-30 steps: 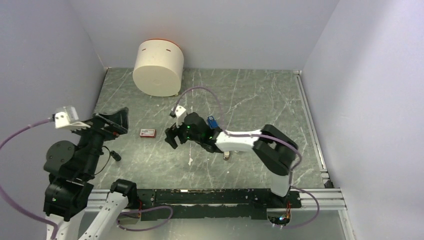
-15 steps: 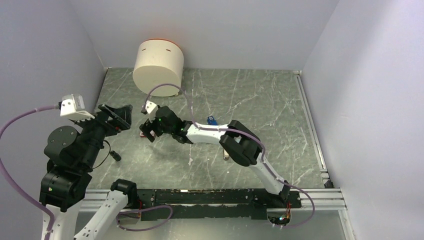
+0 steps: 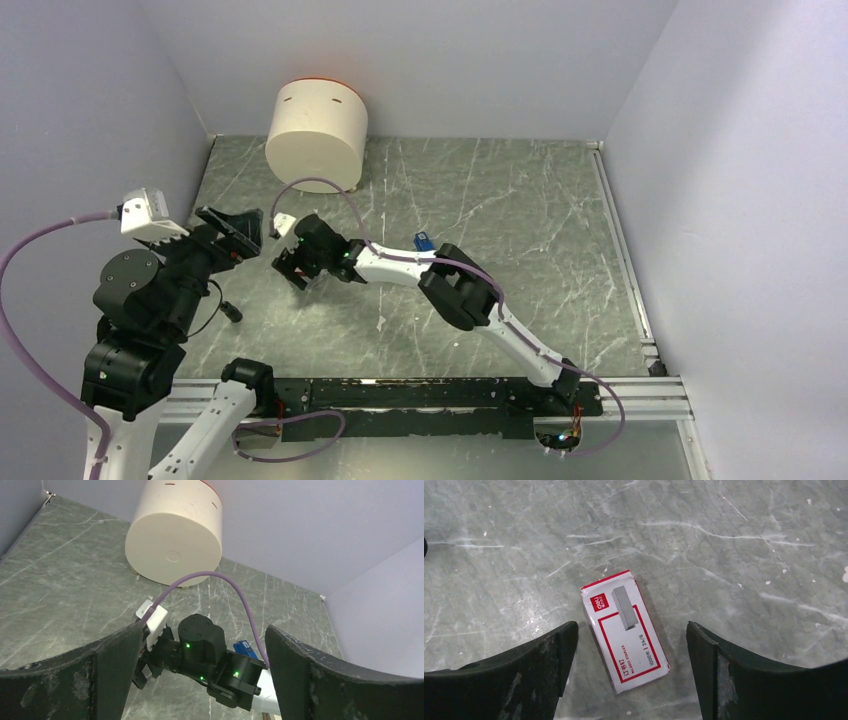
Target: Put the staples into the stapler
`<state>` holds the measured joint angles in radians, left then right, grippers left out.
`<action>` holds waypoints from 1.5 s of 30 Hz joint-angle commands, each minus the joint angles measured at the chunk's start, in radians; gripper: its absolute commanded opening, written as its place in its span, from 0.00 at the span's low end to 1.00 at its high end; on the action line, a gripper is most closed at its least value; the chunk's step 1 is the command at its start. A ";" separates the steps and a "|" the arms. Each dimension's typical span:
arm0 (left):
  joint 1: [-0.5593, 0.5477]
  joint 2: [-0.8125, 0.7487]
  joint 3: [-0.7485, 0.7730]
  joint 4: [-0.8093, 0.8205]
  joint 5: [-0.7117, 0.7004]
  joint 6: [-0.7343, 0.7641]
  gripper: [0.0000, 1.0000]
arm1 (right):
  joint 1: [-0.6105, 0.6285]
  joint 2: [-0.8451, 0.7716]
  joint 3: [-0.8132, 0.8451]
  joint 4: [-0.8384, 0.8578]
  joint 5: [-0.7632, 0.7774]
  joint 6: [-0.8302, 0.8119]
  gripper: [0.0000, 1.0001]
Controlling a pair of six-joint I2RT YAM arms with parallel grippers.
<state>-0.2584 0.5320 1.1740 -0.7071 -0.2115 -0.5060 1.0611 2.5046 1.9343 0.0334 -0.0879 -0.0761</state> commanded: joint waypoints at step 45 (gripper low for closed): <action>0.053 0.517 -0.017 0.002 0.178 -0.056 0.96 | -0.138 -0.450 -0.761 -0.054 -0.168 -0.319 0.66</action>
<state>-0.2447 1.0359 1.1526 -0.7517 -0.0547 -0.5495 0.9306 2.0247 1.2209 0.0460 -0.2668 -0.3508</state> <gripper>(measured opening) 0.969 0.637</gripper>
